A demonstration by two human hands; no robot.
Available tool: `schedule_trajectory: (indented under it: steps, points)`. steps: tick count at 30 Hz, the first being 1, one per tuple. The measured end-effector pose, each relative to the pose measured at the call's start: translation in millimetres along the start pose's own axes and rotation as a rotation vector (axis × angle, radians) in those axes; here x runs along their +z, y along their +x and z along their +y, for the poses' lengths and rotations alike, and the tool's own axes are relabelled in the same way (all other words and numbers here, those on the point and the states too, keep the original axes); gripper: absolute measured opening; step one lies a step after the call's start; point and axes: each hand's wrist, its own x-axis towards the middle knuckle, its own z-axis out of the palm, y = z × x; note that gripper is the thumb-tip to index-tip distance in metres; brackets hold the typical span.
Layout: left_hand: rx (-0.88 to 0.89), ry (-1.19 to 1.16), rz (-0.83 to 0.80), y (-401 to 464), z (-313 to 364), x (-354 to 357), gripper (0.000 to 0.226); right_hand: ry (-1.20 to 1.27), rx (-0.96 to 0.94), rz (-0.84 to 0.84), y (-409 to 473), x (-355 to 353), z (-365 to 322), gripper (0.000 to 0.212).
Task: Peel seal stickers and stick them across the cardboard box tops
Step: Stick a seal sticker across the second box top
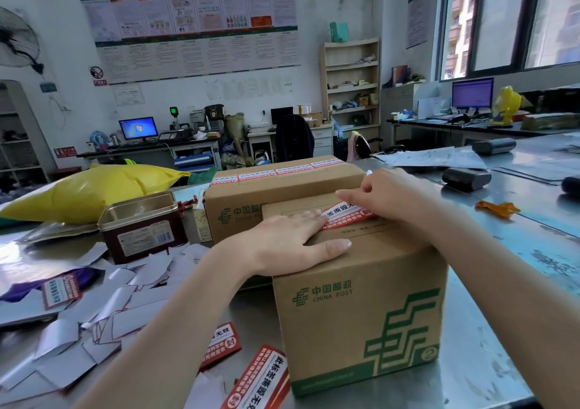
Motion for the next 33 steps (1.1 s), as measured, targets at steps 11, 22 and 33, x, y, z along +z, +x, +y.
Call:
schedule_trajectory:
  steps: [11,22,33]
  points:
    - [-0.012,0.036,-0.049,0,4,-5,0.084,0.007,0.042,0.036,-5,-1,4,0.054]
    - [0.134,-0.014,-0.087,43,32,-8,0.078,0.166,0.147,0.217,1,9,13,0.041]
    - [0.185,-0.091,-0.073,13,8,-5,0.067,0.121,0.11,0.183,-3,8,7,0.033]
